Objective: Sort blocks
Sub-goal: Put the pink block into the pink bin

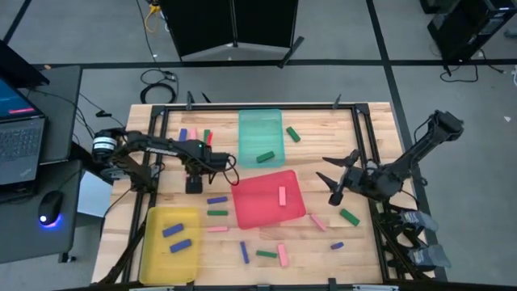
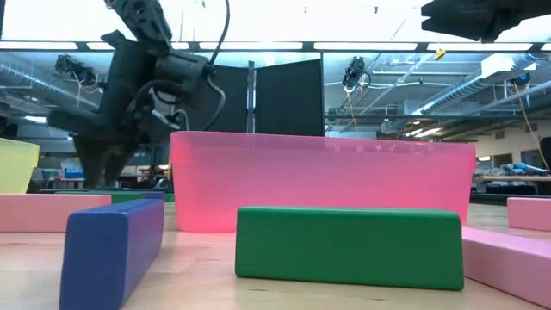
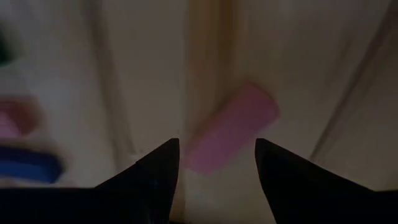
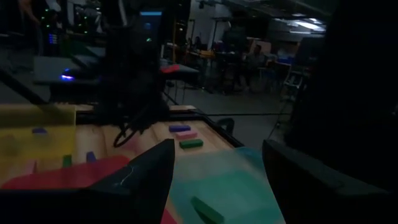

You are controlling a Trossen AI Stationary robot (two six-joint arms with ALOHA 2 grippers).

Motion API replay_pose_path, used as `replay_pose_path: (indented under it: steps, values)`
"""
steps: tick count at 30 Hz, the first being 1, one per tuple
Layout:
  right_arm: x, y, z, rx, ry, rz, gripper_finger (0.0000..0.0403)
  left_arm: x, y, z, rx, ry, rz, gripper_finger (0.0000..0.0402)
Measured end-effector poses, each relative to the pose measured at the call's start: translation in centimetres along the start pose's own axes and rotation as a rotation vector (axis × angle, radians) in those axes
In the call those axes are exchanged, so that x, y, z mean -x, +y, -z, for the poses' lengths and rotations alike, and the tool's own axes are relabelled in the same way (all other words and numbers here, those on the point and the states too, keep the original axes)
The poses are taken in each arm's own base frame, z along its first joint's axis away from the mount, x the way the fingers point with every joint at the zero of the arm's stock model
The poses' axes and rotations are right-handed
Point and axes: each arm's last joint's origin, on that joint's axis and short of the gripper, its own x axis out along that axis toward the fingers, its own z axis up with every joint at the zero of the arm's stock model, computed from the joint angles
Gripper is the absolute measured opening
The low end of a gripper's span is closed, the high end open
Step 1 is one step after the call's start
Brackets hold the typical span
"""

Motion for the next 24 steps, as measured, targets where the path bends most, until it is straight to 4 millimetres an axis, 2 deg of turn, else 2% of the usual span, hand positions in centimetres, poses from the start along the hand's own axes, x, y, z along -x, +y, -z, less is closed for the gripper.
replay_pose_path:
  steps: [9, 13, 16, 20, 24]
  values:
    - [1.2, -0.8, -0.5, -0.017, 0.001, 0.054, 0.0254, -2.8, -0.4, 0.5, -0.037, -0.038, 0.022, 0.0218]
    - [1.4, -1.0, -0.6, -0.020, 0.004, 0.078, 0.0254, -3.3, -0.5, 0.6, -0.039, -0.045, 0.025, 0.0214]
    - [1.4, -1.0, -0.6, -0.022, 0.007, 0.101, 0.0254, -3.3, -0.5, 0.6, -0.036, -0.044, 0.027, 0.0183]
    - [1.3, -1.1, -0.7, -0.031, 0.006, 0.108, 0.0254, -3.4, -0.3, 0.7, -0.007, -0.041, 0.039, 0.0095]
    - [1.4, -1.1, -0.9, -0.048, 0.000, 0.109, 0.0254, -3.4, -0.2, 0.6, 0.024, -0.042, 0.034, 0.0100]
